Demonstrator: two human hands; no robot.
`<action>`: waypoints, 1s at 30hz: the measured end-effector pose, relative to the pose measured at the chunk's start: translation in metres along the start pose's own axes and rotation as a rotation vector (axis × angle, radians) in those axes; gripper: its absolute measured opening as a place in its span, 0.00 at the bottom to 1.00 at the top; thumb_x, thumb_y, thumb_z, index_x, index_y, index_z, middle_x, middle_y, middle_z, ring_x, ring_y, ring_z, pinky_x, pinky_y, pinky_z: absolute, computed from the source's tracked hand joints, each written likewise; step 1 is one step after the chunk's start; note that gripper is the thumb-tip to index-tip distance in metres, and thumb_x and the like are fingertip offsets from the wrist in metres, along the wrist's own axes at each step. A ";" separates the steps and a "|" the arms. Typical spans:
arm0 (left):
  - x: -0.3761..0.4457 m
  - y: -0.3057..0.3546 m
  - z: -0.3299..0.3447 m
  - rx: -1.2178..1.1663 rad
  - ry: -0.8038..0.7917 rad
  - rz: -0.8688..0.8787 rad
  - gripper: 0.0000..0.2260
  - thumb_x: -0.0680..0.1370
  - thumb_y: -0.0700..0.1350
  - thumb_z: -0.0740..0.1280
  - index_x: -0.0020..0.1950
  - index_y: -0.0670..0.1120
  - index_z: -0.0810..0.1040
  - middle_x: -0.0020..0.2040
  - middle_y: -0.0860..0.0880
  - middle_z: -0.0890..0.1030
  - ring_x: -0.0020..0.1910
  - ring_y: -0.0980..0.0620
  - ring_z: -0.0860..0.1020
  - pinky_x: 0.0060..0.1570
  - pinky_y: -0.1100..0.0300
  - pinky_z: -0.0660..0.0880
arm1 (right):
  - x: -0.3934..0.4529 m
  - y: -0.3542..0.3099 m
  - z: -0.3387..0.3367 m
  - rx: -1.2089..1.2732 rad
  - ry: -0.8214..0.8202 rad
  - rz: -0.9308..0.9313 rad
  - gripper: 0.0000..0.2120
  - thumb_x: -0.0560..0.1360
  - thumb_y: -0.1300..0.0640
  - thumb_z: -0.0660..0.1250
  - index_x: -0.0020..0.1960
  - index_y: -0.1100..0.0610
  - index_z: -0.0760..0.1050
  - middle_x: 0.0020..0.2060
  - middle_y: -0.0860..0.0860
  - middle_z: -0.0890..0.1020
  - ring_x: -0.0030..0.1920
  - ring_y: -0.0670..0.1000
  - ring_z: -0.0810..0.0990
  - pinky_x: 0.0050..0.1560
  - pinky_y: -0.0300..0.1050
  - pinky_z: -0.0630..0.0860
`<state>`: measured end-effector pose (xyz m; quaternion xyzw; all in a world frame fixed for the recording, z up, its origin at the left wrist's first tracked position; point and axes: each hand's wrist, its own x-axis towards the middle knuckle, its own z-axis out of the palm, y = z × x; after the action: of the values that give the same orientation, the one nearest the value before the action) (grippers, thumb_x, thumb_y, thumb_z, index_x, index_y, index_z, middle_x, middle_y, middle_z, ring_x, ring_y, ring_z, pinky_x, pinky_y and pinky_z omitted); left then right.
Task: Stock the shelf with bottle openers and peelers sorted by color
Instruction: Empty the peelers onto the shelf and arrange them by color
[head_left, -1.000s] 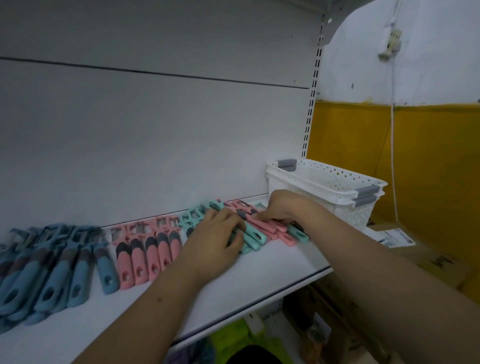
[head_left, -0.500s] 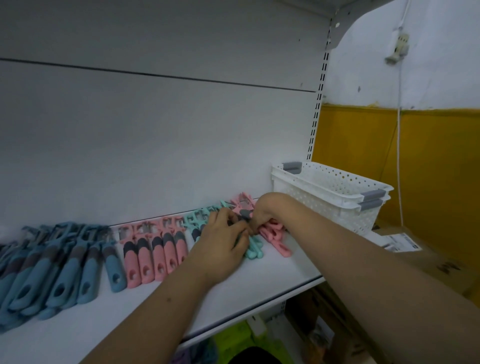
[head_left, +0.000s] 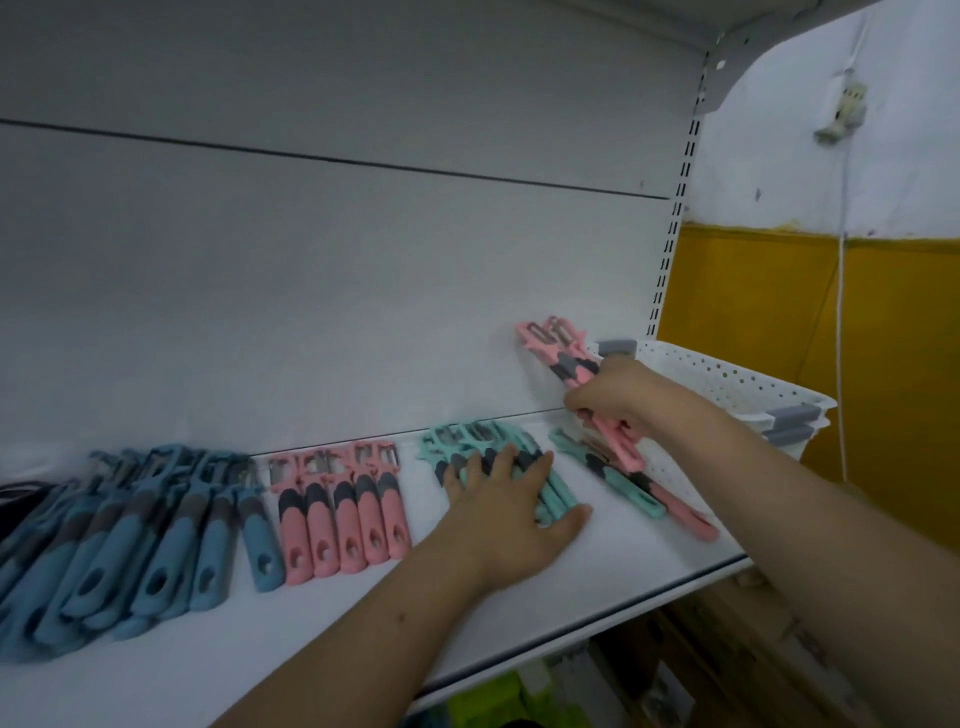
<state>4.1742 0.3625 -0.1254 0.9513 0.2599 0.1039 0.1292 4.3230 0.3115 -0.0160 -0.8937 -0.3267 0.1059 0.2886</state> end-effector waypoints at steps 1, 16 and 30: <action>0.000 0.001 -0.002 -0.086 0.032 0.022 0.33 0.78 0.70 0.51 0.80 0.60 0.51 0.81 0.46 0.49 0.79 0.40 0.47 0.76 0.40 0.42 | -0.002 -0.004 -0.001 0.092 0.002 -0.003 0.05 0.73 0.61 0.69 0.46 0.62 0.77 0.40 0.59 0.83 0.38 0.56 0.82 0.40 0.46 0.79; -0.095 -0.104 -0.091 0.031 0.038 -0.134 0.44 0.76 0.69 0.61 0.81 0.50 0.43 0.79 0.49 0.55 0.77 0.48 0.55 0.74 0.53 0.58 | -0.058 -0.088 0.099 0.602 -0.438 -0.122 0.02 0.75 0.65 0.68 0.46 0.62 0.74 0.29 0.57 0.76 0.30 0.54 0.74 0.37 0.45 0.72; -0.102 -0.129 -0.053 0.121 0.236 0.009 0.37 0.77 0.72 0.53 0.80 0.62 0.41 0.80 0.51 0.56 0.77 0.50 0.56 0.75 0.51 0.59 | -0.069 -0.093 0.109 0.306 -0.377 -0.189 0.06 0.80 0.64 0.61 0.51 0.64 0.76 0.46 0.59 0.80 0.48 0.57 0.81 0.59 0.52 0.79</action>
<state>4.0139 0.4273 -0.1269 0.9397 0.2749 0.1997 0.0398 4.1812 0.3731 -0.0499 -0.7696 -0.4371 0.2914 0.3629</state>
